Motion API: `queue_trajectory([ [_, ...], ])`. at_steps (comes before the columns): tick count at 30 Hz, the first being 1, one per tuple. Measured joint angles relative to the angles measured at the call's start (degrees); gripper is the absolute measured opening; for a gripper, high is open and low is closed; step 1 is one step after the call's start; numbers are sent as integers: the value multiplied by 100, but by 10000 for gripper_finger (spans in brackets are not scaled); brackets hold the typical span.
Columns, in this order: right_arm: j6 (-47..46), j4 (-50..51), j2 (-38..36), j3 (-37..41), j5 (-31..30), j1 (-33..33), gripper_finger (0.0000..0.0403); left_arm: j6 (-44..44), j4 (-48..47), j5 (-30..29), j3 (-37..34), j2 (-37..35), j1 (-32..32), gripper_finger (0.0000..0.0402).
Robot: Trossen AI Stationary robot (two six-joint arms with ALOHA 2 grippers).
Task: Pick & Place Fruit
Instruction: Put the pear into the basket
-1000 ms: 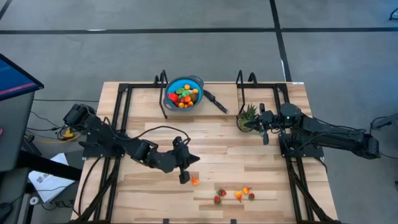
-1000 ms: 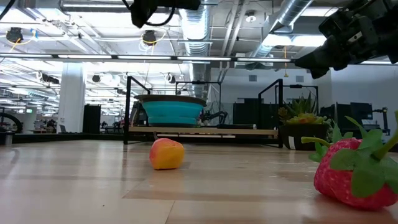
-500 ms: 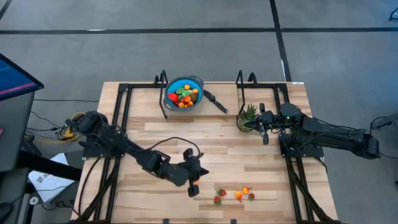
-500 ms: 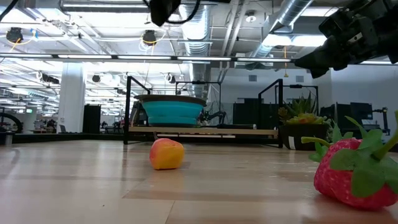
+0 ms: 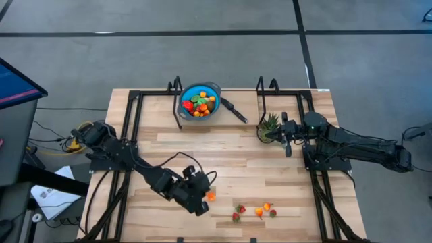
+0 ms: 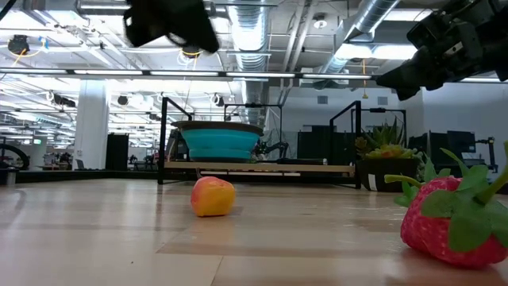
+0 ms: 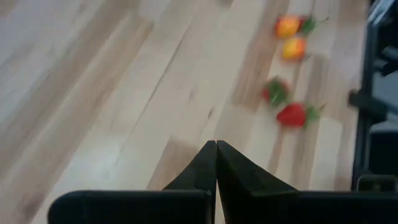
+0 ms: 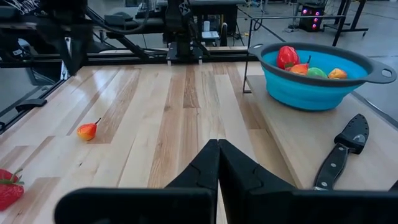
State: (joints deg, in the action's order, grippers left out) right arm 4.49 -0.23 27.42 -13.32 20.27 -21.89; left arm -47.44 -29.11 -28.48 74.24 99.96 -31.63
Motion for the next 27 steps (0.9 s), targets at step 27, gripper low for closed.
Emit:
queue_trajectory([
  [27, 0, 304, 0, 0, 0, 0, 0, -102, -241, 204, -4, 0, 159, 73],
])
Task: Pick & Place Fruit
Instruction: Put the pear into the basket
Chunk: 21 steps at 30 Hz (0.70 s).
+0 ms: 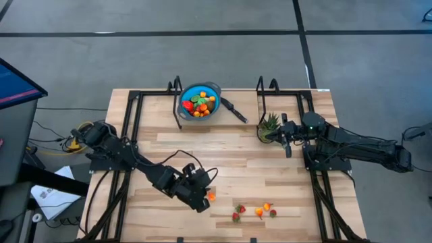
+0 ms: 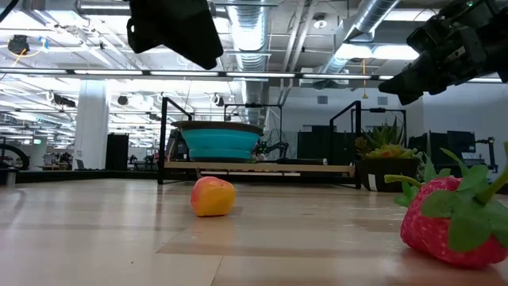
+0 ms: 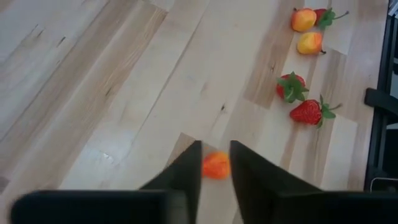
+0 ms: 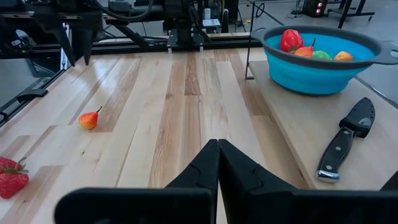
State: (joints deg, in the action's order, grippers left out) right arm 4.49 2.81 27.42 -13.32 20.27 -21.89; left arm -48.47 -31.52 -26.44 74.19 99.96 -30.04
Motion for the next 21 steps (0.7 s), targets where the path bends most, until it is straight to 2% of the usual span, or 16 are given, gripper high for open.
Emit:
queue_trajectory([
  [7, 0, 7, 0, 0, 0, 0, 0, -375, 0, 49, -2, 0, 151, 210],
  [13, 0, 13, 0, 0, 0, 0, 0, -742, -3, 666, -4, 0, 221, 316],
  [17, 0, 12, 0, 0, 0, 0, 0, -726, 0, 785, -4, 0, 206, 357],
  [21, 0, 11, 0, 0, 0, 0, 0, -721, 17, 782, -4, 0, 206, 373],
])
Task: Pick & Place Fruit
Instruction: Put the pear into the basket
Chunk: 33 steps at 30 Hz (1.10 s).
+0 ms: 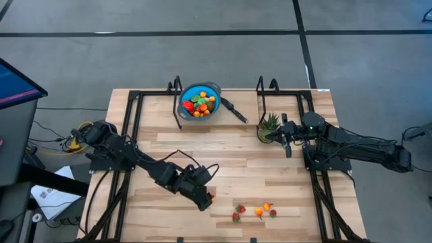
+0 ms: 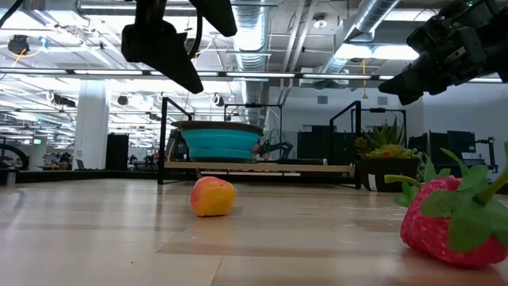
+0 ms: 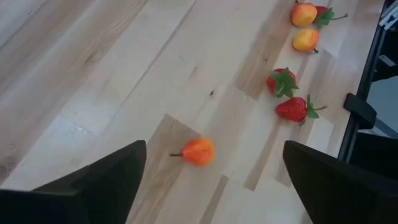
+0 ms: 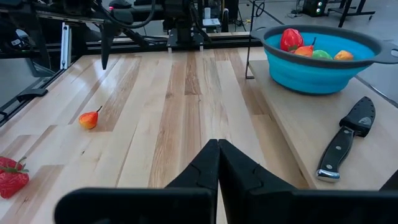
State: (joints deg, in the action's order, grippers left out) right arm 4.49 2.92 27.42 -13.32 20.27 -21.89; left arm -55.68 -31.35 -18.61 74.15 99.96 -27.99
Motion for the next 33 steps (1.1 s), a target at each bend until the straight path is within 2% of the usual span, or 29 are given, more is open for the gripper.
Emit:
queue_trajectory([
  [18, 0, 1, -1, 0, 0, 0, 0, -1381, -15, 107, -4, 0, -11, 335],
  [23, 0, 7, -2, 0, 1, 0, 0, -1786, 19, 107, -306, -4, -61, 326],
  [33, 0, 11, -2, 0, 2, 0, 0, -2004, 1245, 111, -1128, -4, -164, 317],
])
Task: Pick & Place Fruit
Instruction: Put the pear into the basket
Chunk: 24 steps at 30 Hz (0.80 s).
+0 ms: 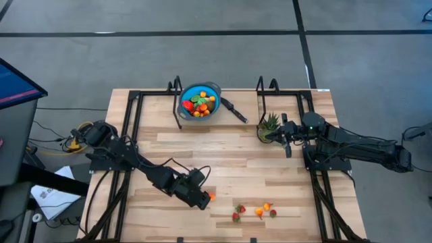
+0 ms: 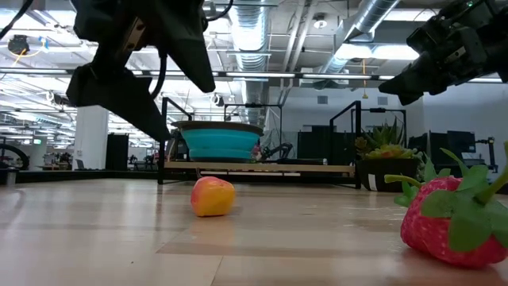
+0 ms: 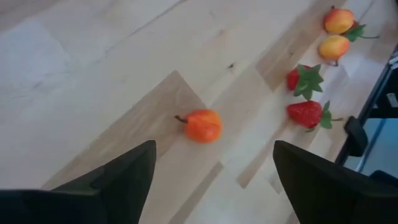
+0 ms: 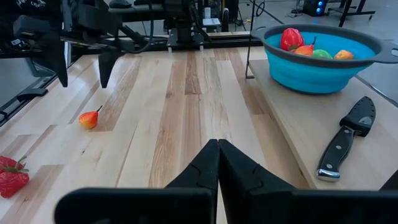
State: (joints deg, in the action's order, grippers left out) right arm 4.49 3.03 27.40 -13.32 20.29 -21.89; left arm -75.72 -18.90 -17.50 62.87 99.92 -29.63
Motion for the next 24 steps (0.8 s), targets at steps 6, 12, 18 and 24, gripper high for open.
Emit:
queue_trajectory([
  [6, 0, 0, 0, 0, 0, 0, 0, 0, 187, 0, -104, 0, 0, 316],
  [12, 0, 0, 0, 0, 0, 0, 0, 0, 222, 0, -104, 0, 1, 315],
  [18, 0, 0, 0, 0, 0, 0, 0, 0, 250, 0, -104, 0, 2, 314],
  [24, 0, 0, 0, 0, 0, 0, 0, 0, 278, 0, -104, 0, 2, 314],
])
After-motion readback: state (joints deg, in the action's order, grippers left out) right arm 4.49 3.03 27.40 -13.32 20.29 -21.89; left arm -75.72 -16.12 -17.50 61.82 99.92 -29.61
